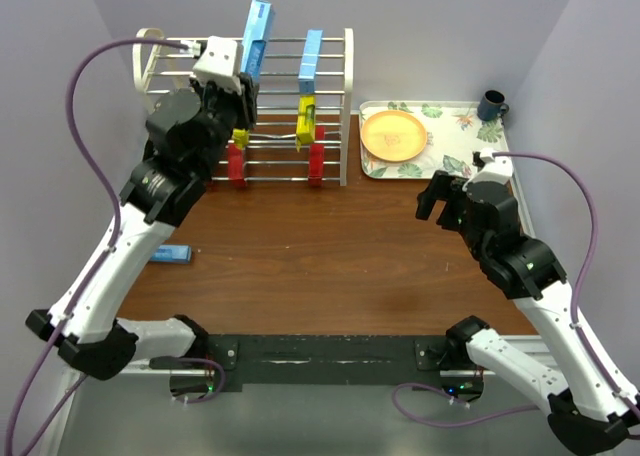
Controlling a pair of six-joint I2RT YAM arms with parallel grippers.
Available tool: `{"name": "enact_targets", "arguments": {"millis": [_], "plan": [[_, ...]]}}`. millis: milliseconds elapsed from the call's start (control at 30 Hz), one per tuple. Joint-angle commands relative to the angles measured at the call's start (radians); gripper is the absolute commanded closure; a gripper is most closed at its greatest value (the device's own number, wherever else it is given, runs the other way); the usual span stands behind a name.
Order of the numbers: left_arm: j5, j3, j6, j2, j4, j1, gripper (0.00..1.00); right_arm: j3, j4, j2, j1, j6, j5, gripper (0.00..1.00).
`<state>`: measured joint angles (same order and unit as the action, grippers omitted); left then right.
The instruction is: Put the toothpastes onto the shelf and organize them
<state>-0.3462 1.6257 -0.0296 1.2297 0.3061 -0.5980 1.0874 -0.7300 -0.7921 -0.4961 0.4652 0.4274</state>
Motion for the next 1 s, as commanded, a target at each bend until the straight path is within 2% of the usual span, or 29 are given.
{"name": "enact_targets", "arguments": {"millis": [0,267,400,667,967], "plan": [[-0.024,0.132,0.123,0.103,0.053,0.082,0.92,-0.012,0.061,0.013,0.005,-0.045,-0.012,0.02],[-0.001,0.236,0.206,0.270,0.073,0.179,0.93,-0.035,0.073,0.010,0.004,-0.099,-0.042,0.02],[0.013,0.327,0.204,0.361,0.105,0.194,0.91,-0.040,0.080,0.002,0.004,-0.128,-0.061,0.02],[0.004,0.364,0.215,0.455,0.099,0.214,0.88,-0.050,0.104,-0.019,0.004,-0.169,-0.075,0.02],[0.019,0.384,0.209,0.516,0.096,0.239,0.76,-0.060,0.121,-0.033,0.002,-0.175,-0.070,0.02]]}}
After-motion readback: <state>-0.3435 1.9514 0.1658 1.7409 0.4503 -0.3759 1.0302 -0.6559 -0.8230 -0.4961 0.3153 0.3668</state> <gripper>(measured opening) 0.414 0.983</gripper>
